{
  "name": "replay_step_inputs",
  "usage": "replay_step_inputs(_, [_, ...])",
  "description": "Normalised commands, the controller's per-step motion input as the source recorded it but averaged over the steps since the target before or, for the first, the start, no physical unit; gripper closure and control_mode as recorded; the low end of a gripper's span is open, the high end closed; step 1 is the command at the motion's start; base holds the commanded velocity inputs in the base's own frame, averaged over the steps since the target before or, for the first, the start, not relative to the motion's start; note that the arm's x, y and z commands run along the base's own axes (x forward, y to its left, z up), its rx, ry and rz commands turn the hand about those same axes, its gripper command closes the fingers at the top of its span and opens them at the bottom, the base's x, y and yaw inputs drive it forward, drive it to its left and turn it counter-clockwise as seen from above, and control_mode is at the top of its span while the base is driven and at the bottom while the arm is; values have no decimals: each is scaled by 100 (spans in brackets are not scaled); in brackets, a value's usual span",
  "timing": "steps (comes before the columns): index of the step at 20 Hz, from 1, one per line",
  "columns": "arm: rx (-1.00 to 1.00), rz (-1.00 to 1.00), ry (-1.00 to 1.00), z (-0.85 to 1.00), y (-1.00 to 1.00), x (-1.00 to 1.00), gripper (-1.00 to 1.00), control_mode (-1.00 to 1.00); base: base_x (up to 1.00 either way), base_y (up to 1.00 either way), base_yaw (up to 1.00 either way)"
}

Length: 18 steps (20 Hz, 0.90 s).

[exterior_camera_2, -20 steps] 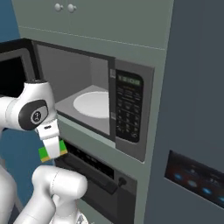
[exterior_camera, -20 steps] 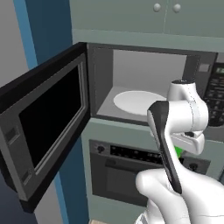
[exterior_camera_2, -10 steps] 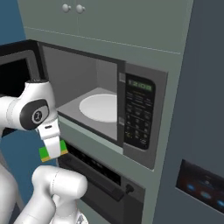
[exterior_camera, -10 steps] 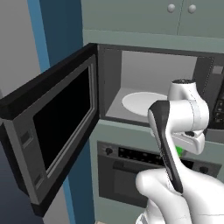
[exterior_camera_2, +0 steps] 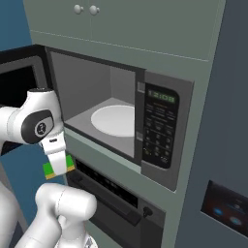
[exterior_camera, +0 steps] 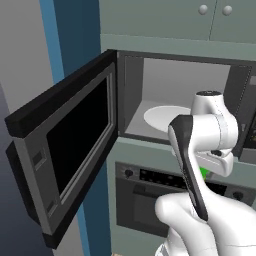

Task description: Place the sponge inside the microwave to prepare for sanitizing.

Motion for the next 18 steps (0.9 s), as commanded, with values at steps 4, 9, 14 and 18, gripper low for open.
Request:
replay_step_inputs(4, [0,0,0,0,0,0,100,-100,0,0,0])
replay_step_inputs(9, [-1,0,-3,0,0,-2,100,-100,0,0,0])
replay_step_inputs(14, [-12,-1,-15,16,0,0,100,-100,0,0,0])
replay_step_inputs(18, [-8,0,-8,47,-1,2,100,-100,0,0,0])
